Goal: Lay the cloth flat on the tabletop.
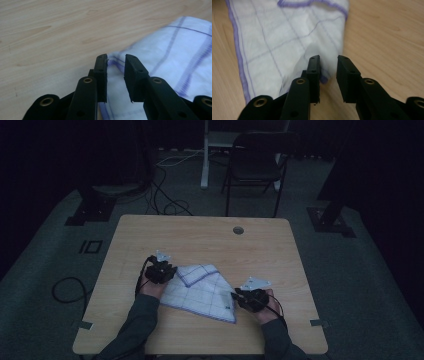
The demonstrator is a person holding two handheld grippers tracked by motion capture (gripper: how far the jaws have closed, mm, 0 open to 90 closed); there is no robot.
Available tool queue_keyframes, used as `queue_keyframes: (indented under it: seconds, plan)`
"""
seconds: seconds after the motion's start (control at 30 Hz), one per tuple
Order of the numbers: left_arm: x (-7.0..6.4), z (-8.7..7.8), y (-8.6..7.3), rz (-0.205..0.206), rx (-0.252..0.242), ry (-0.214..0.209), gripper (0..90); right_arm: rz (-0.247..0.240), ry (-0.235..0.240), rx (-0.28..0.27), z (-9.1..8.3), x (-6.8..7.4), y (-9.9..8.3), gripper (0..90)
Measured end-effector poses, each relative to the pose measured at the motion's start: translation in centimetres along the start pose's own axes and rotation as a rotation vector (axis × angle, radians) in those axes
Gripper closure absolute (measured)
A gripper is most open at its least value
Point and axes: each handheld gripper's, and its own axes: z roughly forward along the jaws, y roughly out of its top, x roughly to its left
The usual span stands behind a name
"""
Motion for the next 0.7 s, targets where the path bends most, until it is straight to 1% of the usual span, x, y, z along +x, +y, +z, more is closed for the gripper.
queue_keyframes:
  seconds: [0.07,0.17,0.2,0.27,0.3,0.33,0.37,0.4,0.43,0.47,0.53,0.57,0.63,0.67,0.7]
  plan:
    - [-0.6,-0.5,-0.5,0.02,0.001,-0.008,72.1,0.031,-0.012,-0.023,0.0,-0.4,0.2,71.5]
    - [-1.5,-1.0,-1.2,0.035,0.002,-0.026,72.0,0.063,-0.035,-0.039,0.2,-0.9,0.4,71.9]
    - [-1.8,-1.1,-1.5,0.043,0.004,-0.032,72.0,0.07,-0.04,-0.04,0.3,-1.1,0.5,72.7]
    - [-2.2,-1.4,-2.1,0.042,0.004,-0.047,72.0,0.083,-0.048,-0.04,0.7,-1.4,0.7,75.1]
    - [-2.5,-1.5,-2.4,0.048,0.005,-0.053,72.0,0.086,-0.05,-0.04,1.0,-1.6,0.8,76.0]
    - [-2.8,-1.6,-2.7,0.056,0.007,-0.051,72.0,0.1,-0.052,-0.034,1.4,-1.8,0.9,76.3]
    - [-2.8,-1.6,-2.7,0.056,0.007,-0.051,72.0,0.1,-0.052,-0.034,1.4,-1.8,0.9,76.3]
    - [-3.1,-1.7,-3.3,0.057,0.012,-0.06,72.0,0.105,-0.055,-0.025,1.7,-1.9,0.9,76.5]
    - [-3.2,-1.7,-3.6,0.058,0.016,-0.059,72.0,0.111,-0.06,-0.016,2.4,-2.1,1.1,76.1]
    - [-3.3,-1.7,-3.8,0.063,0.022,-0.054,72.0,0.123,-0.052,-0.018,2.7,-2.2,1.2,74.1]
    - [-3.4,-1.6,-4.3,0.053,0.03,-0.063,72.0,0.14,-0.022,-0.025,3.3,-2.5,1.5,68.1]
    - [-3.4,-1.6,-4.6,0.056,0.035,-0.063,72.0,0.152,-0.003,-0.032,3.6,-2.5,1.7,66.9]
    - [-3.4,-1.5,-5.0,0.045,0.04,-0.066,72.0,0.18,0.027,-0.047,4.3,-2.7,1.9,65.7]
    - [-3.4,-1.5,-5.1,0.046,0.036,-0.067,72.0,0.195,0.037,-0.046,4.6,-2.8,2.0,65.7]
    - [-3.4,-1.5,-5.1,0.045,0.036,-0.067,72.1,0.21,0.035,-0.034,5.0,-2.8,2.1,65.7]
